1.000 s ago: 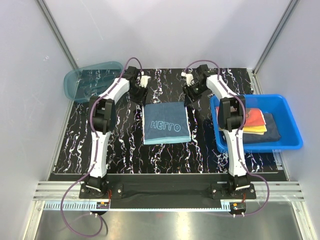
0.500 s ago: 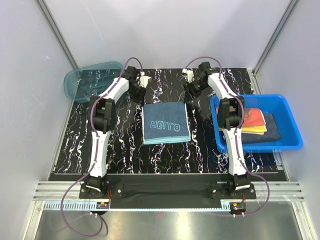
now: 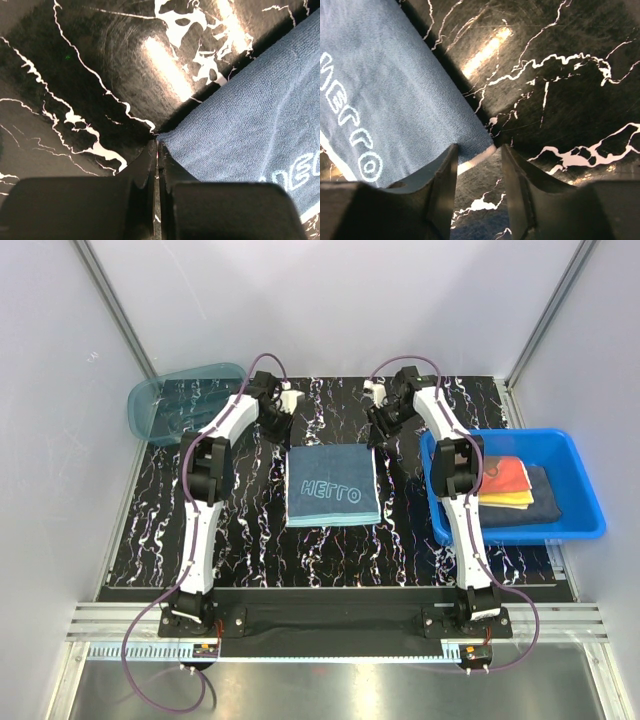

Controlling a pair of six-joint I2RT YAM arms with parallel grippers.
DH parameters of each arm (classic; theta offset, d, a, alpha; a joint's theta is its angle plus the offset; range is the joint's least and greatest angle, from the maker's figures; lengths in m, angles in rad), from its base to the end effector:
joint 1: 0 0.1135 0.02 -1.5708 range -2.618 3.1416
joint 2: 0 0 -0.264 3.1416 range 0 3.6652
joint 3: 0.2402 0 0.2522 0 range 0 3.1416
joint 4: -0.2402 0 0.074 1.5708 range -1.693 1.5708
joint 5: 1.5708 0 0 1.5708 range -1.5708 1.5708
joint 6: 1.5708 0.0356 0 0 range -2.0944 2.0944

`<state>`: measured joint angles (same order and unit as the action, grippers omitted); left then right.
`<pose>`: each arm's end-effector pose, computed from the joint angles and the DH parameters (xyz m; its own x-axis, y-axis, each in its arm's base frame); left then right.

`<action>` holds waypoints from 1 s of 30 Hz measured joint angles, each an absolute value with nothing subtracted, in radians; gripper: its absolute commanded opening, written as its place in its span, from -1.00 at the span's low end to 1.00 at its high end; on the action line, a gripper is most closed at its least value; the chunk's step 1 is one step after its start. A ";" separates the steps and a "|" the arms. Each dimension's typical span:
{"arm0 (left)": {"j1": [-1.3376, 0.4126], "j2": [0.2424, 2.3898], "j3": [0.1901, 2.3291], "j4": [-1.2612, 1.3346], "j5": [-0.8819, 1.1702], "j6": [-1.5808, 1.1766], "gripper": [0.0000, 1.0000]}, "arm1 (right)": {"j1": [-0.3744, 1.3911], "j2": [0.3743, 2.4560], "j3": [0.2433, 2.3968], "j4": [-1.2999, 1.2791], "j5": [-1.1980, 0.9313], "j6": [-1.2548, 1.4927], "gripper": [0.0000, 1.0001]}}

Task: Fold and stack the towels
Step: Fold the towel

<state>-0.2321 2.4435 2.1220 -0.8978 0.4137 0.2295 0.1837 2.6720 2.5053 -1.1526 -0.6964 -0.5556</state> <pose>0.4933 -0.1313 0.1626 -0.8112 0.4058 -0.4211 0.5441 0.7876 -0.2892 0.5190 0.1197 0.1534 -0.6523 -0.5328 -0.5391 -0.7547 0.5227 0.3966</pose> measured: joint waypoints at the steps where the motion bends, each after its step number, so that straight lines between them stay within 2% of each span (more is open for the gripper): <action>1: -0.232 2.447 2.127 -0.899 0.417 0.229 -1.00 | 0.184 2.680 2.516 -1.157 -0.694 -0.556 -0.32; 4: -0.232 2.460 2.148 -0.900 0.425 0.229 -1.00 | 0.184 2.690 2.525 -1.166 -0.689 -0.558 -0.73; 5: -0.232 2.466 2.159 -0.904 0.427 0.229 -1.00 | 0.184 2.690 2.525 -1.166 -0.685 -0.561 -1.00; 9: -0.232 2.480 2.186 -0.910 0.421 0.229 -1.00 | 0.182 2.680 2.482 -1.131 -0.674 -0.577 -1.00; 18: -0.234 2.476 2.183 -0.873 0.331 0.208 -1.00 | 0.163 2.555 2.230 -0.945 -0.699 -0.576 -1.00; 30: -0.239 2.437 2.150 -0.823 0.303 0.201 -1.00 | 0.163 2.515 2.174 -0.827 -0.698 -0.577 -1.00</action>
<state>-0.2386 2.4371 2.1498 -0.8227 0.3031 0.2012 0.1631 2.5149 2.1738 -0.8272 -0.6979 -0.5770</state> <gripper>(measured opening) 0.009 0.012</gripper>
